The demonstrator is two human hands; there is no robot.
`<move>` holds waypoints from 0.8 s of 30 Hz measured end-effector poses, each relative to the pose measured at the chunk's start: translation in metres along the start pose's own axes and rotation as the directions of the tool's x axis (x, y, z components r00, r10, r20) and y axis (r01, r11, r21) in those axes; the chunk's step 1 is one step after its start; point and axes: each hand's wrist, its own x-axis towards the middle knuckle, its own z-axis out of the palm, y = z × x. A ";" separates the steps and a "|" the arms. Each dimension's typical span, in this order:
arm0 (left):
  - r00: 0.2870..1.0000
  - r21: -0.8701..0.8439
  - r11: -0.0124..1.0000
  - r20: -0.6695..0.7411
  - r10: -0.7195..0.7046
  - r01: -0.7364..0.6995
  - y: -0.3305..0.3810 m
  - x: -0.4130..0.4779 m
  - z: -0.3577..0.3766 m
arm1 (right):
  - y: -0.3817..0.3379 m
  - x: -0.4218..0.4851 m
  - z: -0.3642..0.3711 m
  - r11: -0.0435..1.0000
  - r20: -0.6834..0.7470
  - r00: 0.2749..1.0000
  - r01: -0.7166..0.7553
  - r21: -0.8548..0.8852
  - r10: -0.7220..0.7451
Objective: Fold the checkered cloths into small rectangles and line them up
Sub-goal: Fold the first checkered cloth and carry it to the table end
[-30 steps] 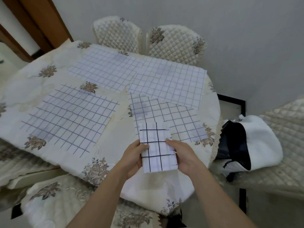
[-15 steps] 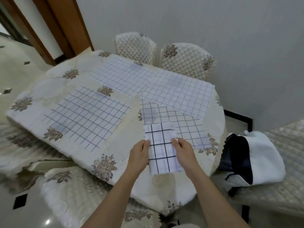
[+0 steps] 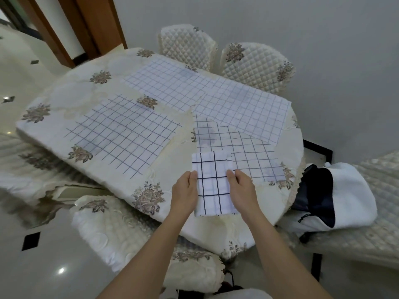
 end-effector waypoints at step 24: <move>0.653 -0.077 0.956 -0.715 -0.250 0.282 -0.078 -0.202 -0.122 | -0.027 -0.137 0.133 0.897 0.632 0.702 0.441 -0.022 -0.329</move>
